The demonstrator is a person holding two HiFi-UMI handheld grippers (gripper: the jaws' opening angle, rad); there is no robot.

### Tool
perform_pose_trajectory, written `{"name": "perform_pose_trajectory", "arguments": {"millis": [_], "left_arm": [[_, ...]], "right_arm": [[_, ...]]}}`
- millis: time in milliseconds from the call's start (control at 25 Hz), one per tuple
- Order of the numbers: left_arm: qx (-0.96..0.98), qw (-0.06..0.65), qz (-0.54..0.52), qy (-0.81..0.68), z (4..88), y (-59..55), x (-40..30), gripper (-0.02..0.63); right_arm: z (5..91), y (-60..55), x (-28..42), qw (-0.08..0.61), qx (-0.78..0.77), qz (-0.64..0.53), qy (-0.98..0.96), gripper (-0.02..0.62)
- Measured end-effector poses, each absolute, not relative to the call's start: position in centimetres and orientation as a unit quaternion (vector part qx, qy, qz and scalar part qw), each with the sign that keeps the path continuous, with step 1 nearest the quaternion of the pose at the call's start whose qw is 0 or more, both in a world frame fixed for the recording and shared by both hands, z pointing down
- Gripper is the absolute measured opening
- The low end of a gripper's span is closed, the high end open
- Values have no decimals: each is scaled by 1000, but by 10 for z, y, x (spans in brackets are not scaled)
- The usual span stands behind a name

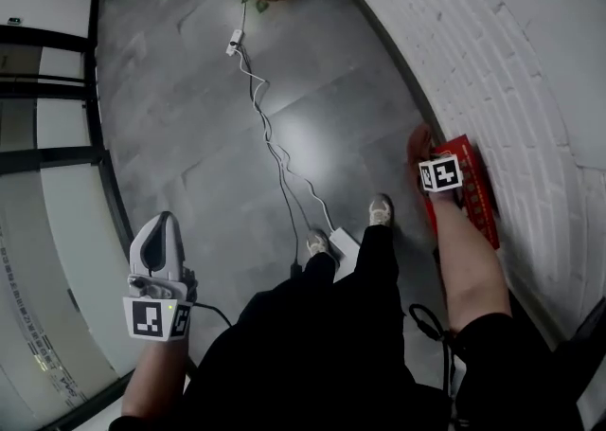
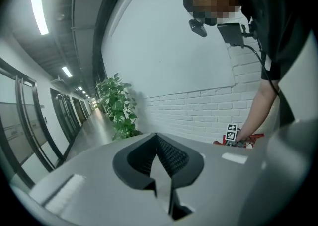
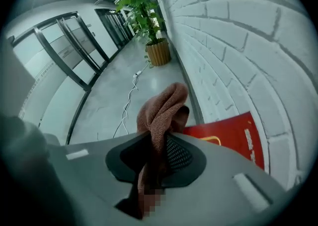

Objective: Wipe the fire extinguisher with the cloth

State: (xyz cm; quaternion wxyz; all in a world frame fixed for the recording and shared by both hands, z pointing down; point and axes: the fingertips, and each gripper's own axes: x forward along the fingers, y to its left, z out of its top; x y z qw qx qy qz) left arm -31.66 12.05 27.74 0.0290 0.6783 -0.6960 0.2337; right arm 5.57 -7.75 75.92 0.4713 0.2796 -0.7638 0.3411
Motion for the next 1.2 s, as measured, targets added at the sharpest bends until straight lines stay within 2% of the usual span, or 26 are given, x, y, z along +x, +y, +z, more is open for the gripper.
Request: {"name": "perform_pose_trajectory", "arguments": {"millis": [320, 560, 760, 880, 1080, 1200], "left_arm": [[752, 8, 186, -632, 277, 58, -265, 0], [818, 2, 158, -552, 283, 18, -199, 0], [822, -14, 160, -546, 284, 9, -207, 0], [798, -4, 157, -582, 284, 22, -235, 0], [743, 7, 191, -642, 281, 67, -289, 0], [708, 6, 212, -674, 272, 94, -322, 0]], "right_arm": [[754, 42, 185, 457, 344, 407, -713, 64], [751, 145, 271, 450, 404, 460, -650, 63], [755, 211, 323, 441, 459, 530, -559, 63], [736, 181, 303, 458, 447, 458, -617, 63], [725, 37, 173, 426, 347, 379, -744, 63], [733, -38, 101, 439, 297, 340, -777, 63]]}}
